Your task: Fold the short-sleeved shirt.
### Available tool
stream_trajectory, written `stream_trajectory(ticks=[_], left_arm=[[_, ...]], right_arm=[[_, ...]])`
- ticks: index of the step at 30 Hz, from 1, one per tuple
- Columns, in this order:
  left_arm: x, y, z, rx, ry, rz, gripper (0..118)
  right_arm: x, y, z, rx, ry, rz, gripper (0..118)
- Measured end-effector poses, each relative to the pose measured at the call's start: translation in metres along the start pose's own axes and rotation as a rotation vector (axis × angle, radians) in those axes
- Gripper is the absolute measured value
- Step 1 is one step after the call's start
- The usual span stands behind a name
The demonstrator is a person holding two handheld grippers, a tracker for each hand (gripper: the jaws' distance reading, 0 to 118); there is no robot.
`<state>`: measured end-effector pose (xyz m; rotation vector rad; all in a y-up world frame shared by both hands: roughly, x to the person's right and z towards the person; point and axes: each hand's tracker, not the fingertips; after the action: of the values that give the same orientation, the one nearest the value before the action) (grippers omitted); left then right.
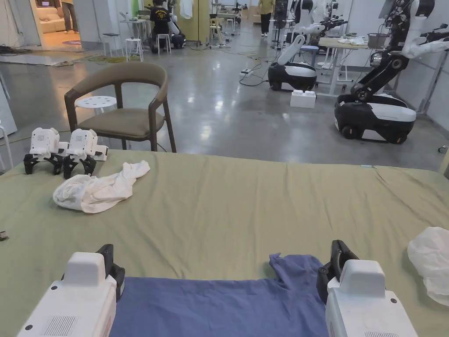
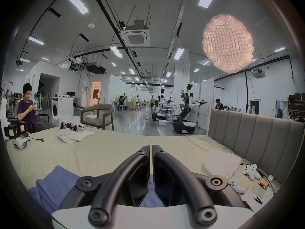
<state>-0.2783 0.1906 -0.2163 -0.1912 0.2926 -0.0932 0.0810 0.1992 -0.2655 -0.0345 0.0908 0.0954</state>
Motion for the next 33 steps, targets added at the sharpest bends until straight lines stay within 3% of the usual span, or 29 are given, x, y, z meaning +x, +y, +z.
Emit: stream_trajectory(ticks=[6,16,17,20,21,24,29,33], left_arm=[[-0.031,-0.025,-0.066,-0.285,-0.045,0.063,0],[-0.081,-0.082,-0.236,-0.716,-0.128,0.206,2],[-0.081,-0.087,-0.25,-0.767,-0.14,0.213,10],[-0.078,-0.1,-0.277,-0.854,-0.169,0.212,54],[-0.076,-0.104,-0.284,-0.865,-0.17,0.208,61],[-0.068,-0.116,-0.3,-0.905,-0.188,0.188,61],[-0.042,-0.122,-0.3,-0.906,-0.142,0.044,60],[-0.027,-0.121,-0.288,-0.872,-0.162,0.006,31]], right_arm=[[-0.002,-0.009,-0.017,-0.052,0.019,-0.008,0],[0.004,-0.046,-0.043,-0.195,0.041,0.02,0],[0.005,-0.051,-0.045,-0.211,0.036,0.023,0],[0.01,-0.062,-0.052,-0.253,0.025,0.029,0],[0.011,-0.065,-0.054,-0.263,0.019,0.03,0],[0.016,-0.074,-0.06,-0.299,0.003,0.029,0],[0.022,-0.087,-0.07,-0.361,-0.021,0.016,0],[0.035,-0.1,-0.089,-0.424,-0.05,-0.033,0]])
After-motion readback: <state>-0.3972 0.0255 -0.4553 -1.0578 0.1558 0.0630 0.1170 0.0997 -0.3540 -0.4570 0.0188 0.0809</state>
